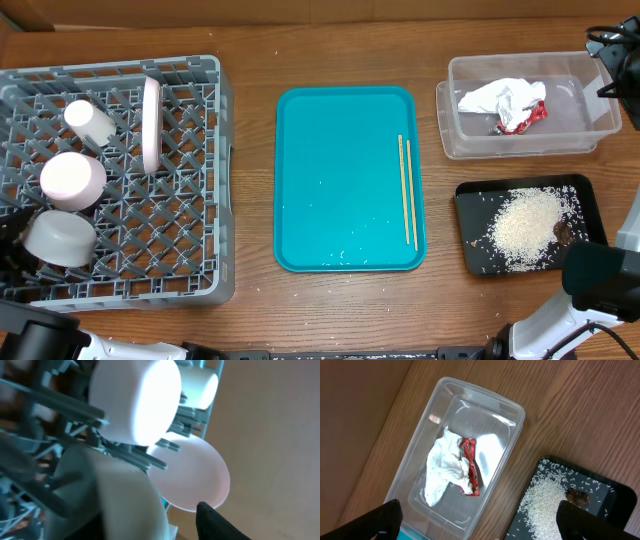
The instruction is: Sort waste into correct bins and load items into the dishwasher
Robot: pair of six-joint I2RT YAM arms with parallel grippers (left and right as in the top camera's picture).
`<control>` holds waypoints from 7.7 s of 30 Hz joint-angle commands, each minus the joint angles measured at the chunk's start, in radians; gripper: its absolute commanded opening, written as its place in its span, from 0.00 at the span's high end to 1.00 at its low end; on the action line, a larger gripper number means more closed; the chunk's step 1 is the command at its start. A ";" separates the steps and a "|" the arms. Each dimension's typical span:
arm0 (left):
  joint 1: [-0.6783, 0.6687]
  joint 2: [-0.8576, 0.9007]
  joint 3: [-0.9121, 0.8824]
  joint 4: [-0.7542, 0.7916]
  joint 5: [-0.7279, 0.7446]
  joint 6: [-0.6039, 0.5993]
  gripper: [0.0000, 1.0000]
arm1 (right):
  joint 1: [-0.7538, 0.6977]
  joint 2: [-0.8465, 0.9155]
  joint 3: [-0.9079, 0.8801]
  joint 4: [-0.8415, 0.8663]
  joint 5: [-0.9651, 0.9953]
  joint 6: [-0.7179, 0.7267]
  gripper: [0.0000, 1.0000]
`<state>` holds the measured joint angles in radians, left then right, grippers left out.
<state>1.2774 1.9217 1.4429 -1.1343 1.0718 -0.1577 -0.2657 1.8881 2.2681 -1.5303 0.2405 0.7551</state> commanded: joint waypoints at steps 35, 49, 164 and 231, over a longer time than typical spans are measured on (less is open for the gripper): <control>-0.503 -0.059 0.645 -0.468 -0.351 0.047 0.87 | 0.001 -0.015 0.014 0.003 0.009 0.003 0.00; -1.096 -0.301 0.747 -0.400 -0.502 -0.069 0.29 | 0.001 -0.015 0.014 0.003 0.009 0.003 0.00; -2.095 0.511 0.609 0.139 -1.194 -0.606 0.71 | 0.001 -0.015 0.014 0.003 0.009 0.003 0.00; -1.315 0.192 0.679 -0.220 -1.308 0.066 0.53 | 0.001 -0.015 0.014 0.003 0.009 0.003 0.00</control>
<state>-0.0326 2.1098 2.1284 -1.3643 -0.2497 -0.0498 -0.2657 1.8881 2.2681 -1.5299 0.2401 0.7551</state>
